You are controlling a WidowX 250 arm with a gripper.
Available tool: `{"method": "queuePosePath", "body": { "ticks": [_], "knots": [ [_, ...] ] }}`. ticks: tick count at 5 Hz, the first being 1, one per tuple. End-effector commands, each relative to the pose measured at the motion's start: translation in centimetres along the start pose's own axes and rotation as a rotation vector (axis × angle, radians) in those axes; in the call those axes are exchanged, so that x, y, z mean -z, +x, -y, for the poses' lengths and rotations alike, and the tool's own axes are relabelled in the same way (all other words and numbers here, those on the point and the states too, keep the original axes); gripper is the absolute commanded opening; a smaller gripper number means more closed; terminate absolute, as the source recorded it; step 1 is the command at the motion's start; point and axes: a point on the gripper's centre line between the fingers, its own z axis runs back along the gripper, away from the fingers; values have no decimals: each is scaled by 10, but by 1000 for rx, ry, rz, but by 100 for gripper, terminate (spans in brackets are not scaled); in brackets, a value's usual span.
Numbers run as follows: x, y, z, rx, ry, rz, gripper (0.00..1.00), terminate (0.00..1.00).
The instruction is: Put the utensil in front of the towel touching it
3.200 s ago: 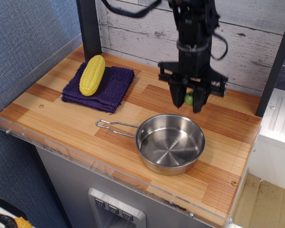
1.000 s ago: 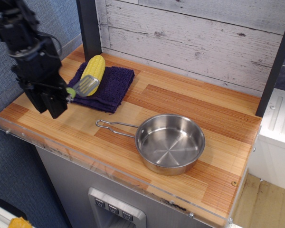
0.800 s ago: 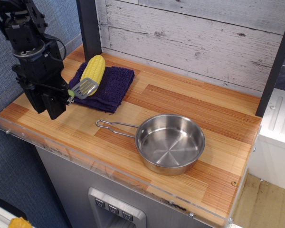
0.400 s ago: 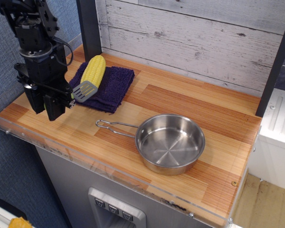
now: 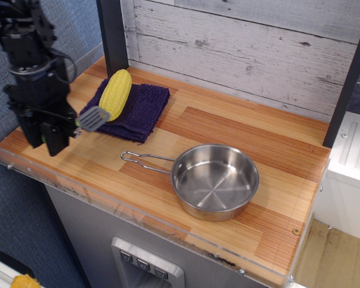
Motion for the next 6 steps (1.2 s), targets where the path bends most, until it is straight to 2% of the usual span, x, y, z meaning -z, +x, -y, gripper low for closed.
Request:
{"method": "queuePosePath", "body": {
  "ticks": [1, 3, 4, 5, 6],
  "knots": [
    [-11, -3, -20, -17, 18, 26, 0, 0],
    [-7, -8, -33, -48, -7, 26, 0, 0],
    [7, 5, -22, -2, -74, 92, 0, 0],
    [23, 13, -17, 9, -118, 95, 0, 0],
    [33, 17, -15, 5, -153, 63, 0, 0]
  ]
}}
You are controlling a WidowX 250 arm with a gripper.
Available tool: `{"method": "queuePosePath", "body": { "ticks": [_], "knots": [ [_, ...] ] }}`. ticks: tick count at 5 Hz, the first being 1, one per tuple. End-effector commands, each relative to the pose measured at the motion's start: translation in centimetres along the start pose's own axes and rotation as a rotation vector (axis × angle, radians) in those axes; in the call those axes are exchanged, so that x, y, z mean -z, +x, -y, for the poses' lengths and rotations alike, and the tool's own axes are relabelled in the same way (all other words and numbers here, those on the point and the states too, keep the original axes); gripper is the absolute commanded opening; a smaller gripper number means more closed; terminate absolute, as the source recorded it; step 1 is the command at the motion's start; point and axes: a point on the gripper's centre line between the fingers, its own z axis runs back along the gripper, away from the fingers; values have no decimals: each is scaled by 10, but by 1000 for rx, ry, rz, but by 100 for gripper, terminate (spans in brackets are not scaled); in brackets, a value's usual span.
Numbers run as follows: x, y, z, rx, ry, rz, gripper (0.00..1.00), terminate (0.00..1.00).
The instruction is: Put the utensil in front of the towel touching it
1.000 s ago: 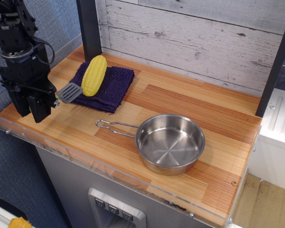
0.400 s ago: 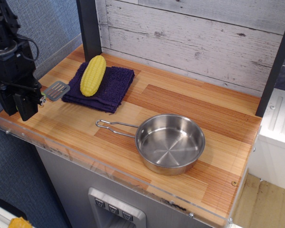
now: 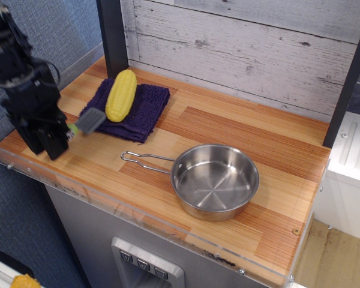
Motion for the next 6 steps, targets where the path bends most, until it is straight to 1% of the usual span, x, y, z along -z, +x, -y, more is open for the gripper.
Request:
{"method": "queuePosePath", "body": {
  "ticks": [1, 2, 3, 4, 5, 6],
  "knots": [
    [-12, 7, -8, -16, 25, 3, 100, 0],
    [-36, 6, -9, -4, 40, 56, 100, 0],
    [-67, 9, -7, 26, 50, 121, 100, 0],
    [-95, 20, 1, 39, 67, 173, 100, 0],
    [-105, 37, 17, 68, 42, 173, 100, 0],
    [-110, 63, 48, 116, -24, 142, 100, 0]
  ]
}}
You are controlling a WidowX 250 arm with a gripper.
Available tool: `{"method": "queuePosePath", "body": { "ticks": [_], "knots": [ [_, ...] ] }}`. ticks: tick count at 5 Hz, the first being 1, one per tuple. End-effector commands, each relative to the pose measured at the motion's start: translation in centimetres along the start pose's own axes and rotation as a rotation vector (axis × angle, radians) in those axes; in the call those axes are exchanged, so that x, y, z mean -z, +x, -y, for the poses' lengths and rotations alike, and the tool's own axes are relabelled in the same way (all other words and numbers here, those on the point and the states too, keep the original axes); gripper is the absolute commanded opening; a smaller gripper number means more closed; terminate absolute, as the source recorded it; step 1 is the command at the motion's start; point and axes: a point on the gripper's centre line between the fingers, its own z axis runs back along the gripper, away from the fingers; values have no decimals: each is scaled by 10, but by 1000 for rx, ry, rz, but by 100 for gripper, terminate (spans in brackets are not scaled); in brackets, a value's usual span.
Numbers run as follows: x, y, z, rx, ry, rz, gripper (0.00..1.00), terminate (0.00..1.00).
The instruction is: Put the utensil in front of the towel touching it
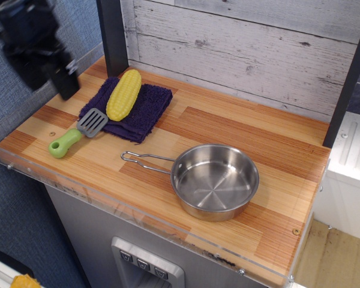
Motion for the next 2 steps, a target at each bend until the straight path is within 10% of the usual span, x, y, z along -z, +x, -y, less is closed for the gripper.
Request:
{"method": "queuePosePath", "body": {
  "ticks": [1, 2],
  "knots": [
    [-18, 44, 52, 43, -77, -14, 100, 0],
    [-26, 44, 81, -24, -67, -34, 100, 100]
  ]
}}
